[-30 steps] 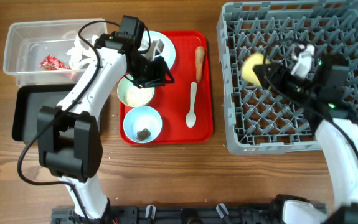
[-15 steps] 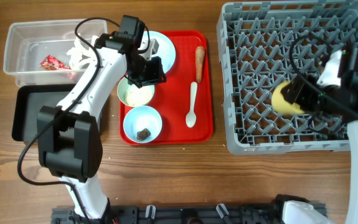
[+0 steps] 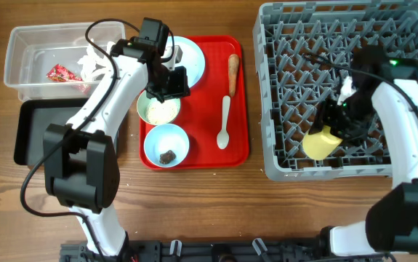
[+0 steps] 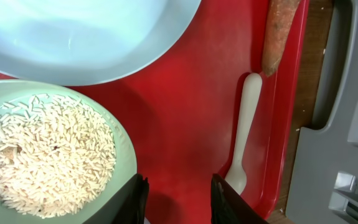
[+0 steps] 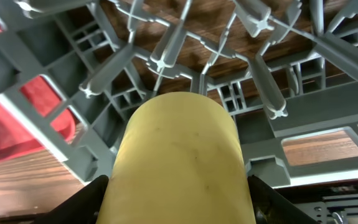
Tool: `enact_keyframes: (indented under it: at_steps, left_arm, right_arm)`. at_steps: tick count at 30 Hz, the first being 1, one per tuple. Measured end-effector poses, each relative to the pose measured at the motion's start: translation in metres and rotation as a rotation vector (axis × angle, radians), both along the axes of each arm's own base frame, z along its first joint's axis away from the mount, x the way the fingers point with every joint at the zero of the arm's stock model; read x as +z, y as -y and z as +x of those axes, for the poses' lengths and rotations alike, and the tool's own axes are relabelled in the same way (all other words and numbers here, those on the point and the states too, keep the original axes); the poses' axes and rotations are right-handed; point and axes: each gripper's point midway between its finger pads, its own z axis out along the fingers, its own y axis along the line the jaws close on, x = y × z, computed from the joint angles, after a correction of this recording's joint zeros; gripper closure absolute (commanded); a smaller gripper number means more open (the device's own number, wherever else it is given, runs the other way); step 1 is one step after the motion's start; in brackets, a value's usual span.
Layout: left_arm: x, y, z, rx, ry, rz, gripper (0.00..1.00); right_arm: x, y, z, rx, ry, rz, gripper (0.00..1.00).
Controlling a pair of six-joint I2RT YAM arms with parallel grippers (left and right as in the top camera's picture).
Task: Sort waste into correct bins and load items into the dishwasher rack
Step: 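Lower the yellow cup into the dish rack with the right gripper and release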
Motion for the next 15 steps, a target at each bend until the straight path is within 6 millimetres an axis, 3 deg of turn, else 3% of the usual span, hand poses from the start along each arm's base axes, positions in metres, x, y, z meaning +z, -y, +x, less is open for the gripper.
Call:
enact_keyframes:
  at_steps: [4, 10, 15]
  left_arm:
    - [0.0, -0.001, 0.0, 0.001, 0.001, 0.003, 0.66]
    - [0.0, 0.0, 0.002, 0.001, 0.008, 0.003, 0.65]
    - [0.0, -0.001, 0.002, 0.002, 0.009, 0.005, 0.63]
  right_arm:
    - [-0.014, 0.005, -0.009, -0.006, -0.048, -0.052, 0.67]
    - [-0.022, 0.011, 0.0, -0.013, -0.01, -0.086, 0.3]
    - [-0.023, 0.012, 0.002, -0.02, -0.005, -0.091, 0.26]
